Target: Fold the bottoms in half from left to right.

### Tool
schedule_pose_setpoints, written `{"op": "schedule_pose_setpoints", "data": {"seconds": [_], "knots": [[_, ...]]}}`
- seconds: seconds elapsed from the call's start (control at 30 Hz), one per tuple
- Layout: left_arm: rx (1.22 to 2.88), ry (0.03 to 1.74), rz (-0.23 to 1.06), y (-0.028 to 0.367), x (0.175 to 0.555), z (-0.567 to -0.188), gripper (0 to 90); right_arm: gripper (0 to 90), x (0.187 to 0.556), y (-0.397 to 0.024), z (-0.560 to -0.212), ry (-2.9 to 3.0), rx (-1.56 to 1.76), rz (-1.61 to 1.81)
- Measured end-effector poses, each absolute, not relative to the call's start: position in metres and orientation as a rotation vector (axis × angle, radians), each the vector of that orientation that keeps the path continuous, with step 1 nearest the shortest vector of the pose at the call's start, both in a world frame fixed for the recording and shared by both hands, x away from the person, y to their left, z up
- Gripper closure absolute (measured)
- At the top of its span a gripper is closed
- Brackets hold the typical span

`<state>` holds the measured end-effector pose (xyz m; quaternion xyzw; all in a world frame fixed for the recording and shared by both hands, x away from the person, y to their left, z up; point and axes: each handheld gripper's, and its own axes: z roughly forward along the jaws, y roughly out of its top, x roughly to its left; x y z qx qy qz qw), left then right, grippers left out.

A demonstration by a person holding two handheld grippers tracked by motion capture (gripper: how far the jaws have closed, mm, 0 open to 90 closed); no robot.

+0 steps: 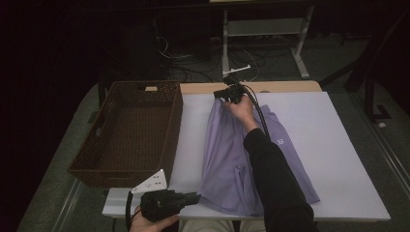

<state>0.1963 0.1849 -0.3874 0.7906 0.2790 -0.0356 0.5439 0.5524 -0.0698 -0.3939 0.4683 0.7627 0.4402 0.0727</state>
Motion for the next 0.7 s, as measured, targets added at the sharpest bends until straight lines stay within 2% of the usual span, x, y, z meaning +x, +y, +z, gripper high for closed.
{"op": "schedule_pose_setpoints", "data": {"seconds": [0.43, 0.7], "knots": [[1.874, 0.512, -0.091, 0.15, 0.203, -0.365, 89.2, 85.3, 0.547, -0.1, -0.369, 2.228, 1.437, 1.396], [1.896, 0.41, -0.102, 0.118, 0.21, -0.352, 89.2, 85.2, 0.545, -0.121, -0.368, 2.191, 1.492, 1.419]]}}
